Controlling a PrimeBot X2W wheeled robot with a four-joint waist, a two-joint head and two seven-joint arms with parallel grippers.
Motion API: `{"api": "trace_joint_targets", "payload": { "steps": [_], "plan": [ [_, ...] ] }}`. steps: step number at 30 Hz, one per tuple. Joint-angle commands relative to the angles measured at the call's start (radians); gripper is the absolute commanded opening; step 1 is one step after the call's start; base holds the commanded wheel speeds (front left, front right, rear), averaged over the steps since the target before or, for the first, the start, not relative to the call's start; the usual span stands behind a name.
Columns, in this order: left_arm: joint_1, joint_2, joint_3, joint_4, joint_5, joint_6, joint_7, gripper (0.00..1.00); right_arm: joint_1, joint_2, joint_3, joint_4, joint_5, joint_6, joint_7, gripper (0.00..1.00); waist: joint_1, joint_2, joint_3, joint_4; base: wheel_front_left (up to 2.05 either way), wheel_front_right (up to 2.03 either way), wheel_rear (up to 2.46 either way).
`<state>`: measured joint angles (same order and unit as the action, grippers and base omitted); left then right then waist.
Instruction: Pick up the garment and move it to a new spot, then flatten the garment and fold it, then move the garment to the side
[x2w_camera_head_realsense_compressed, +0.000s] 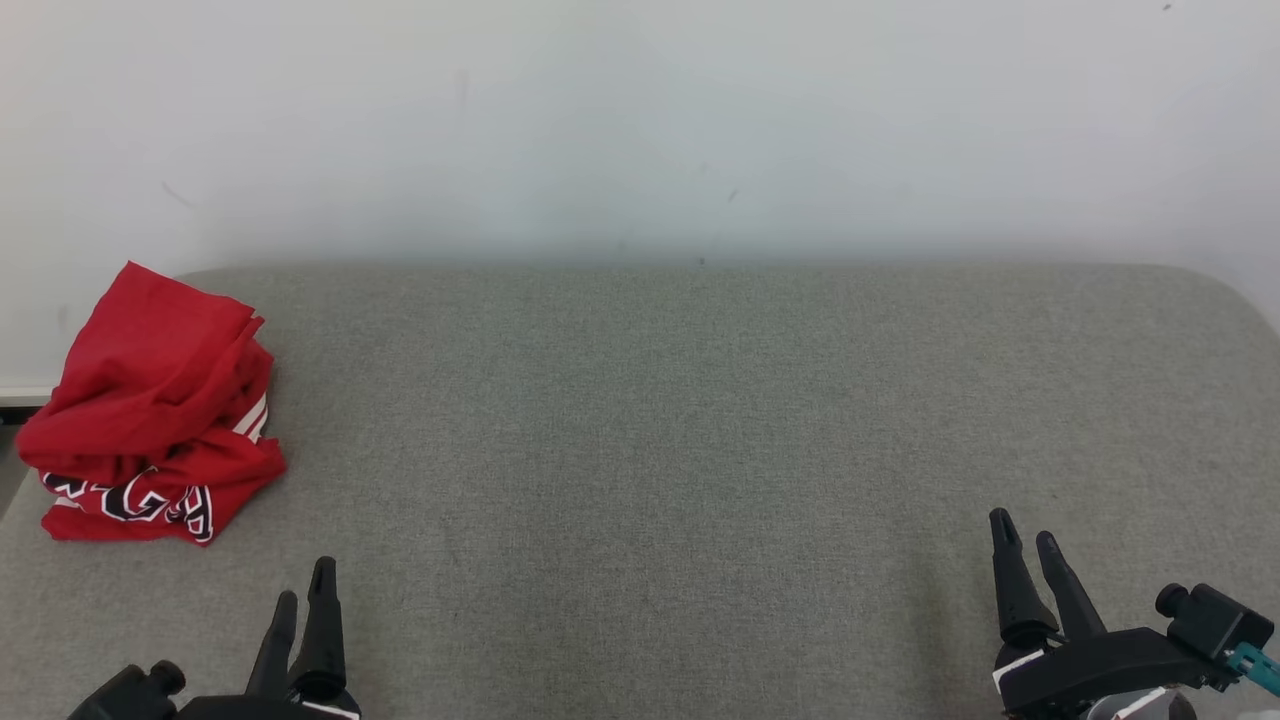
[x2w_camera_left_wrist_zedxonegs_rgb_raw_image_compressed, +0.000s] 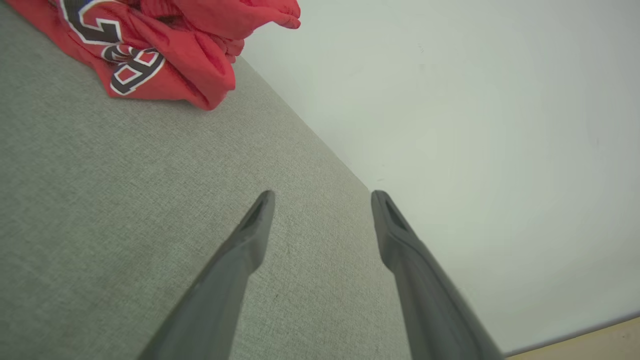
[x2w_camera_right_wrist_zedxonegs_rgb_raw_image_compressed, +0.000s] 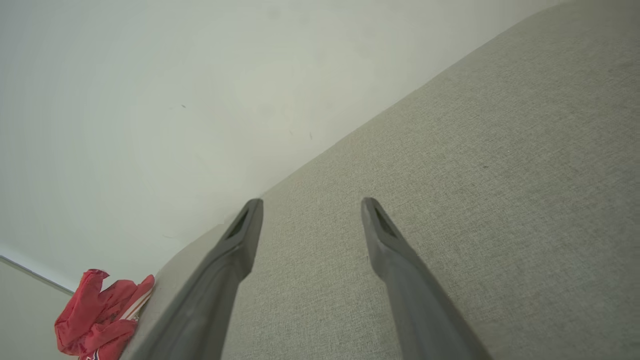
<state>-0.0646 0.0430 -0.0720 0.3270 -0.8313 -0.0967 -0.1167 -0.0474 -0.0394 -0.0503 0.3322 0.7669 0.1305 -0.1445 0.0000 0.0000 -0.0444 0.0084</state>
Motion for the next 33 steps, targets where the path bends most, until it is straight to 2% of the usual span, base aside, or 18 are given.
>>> {"api": "trace_joint_targets", "payload": {
  "steps": [1, 8, 17, 33],
  "plan": [
    [-0.02, 0.011, -0.006, -0.004, 0.042, 0.002, -0.012, 1.0, -0.022, -0.01, -0.006, 0.0, -0.05, 0.0, -0.012, 1.0, 0.0, 0.0, -0.002, 0.001, 0.0, 0.0, 0.0],
    [-0.027, 0.027, -0.038, 0.009, 0.172, 0.025, -0.033, 1.0, -0.03, -0.01, -0.019, 0.026, -0.16, 0.0, -0.028, 1.0, 0.0, 0.0, -0.008, 0.001, 0.0, 0.0, 0.0],
    [-0.038, 0.045, -0.08, 0.046, 0.289, 0.054, -0.042, 1.0, -0.045, -0.011, -0.039, 0.055, -0.284, 0.0, -0.032, 1.0, 0.0, 0.0, -0.014, 0.0, 0.0, 0.0, 0.0],
    [-0.051, 0.069, -0.128, 0.05, 0.427, 0.086, -0.053, 1.0, -0.052, -0.012, -0.04, 0.062, -0.438, 0.0, -0.03, 1.0, 0.0, 0.0, -0.028, 0.002, 0.0, 0.0, 0.0]
  ]
}}
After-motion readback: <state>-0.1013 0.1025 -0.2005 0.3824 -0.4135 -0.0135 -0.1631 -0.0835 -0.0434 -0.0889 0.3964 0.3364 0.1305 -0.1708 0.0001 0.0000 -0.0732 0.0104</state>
